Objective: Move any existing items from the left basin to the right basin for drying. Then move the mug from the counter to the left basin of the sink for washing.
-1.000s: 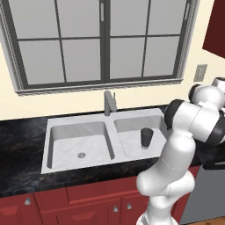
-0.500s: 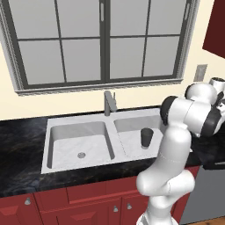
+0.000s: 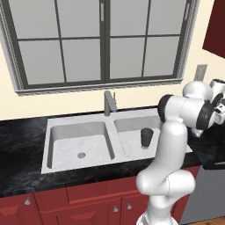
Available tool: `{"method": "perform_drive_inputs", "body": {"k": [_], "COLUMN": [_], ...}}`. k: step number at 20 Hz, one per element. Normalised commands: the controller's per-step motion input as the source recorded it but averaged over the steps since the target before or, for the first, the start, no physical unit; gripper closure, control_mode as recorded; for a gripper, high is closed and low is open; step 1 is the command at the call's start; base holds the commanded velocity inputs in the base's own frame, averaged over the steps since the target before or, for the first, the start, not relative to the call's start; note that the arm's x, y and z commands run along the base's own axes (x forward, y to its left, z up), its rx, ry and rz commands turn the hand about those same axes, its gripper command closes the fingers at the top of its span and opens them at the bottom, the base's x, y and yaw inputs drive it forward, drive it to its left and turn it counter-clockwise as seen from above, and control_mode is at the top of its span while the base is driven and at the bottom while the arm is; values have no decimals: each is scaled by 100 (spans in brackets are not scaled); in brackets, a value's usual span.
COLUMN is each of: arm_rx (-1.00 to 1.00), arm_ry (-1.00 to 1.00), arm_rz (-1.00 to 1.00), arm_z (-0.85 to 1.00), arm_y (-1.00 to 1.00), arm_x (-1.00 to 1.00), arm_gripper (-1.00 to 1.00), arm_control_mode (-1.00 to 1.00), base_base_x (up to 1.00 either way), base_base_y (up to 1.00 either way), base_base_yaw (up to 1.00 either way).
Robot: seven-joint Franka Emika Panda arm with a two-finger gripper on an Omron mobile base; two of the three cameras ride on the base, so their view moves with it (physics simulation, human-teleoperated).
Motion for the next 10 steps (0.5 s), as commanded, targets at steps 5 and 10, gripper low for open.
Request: {"method": "perform_drive_inputs", "body": {"k": [5, 10], "arm_rx": [3, 0], "arm_ry": [0, 1], "arm_rz": [1, 0], "arm_z": [-11, -15], "arm_y": [-8, 0], "arm_x": [0, 0], "arm_gripper": [-100, -100], "arm_control_mode": [-100, -100], "base_base_x": [0, 0], "base_base_y": [0, 0], "base_base_yaw": [0, 0]}}
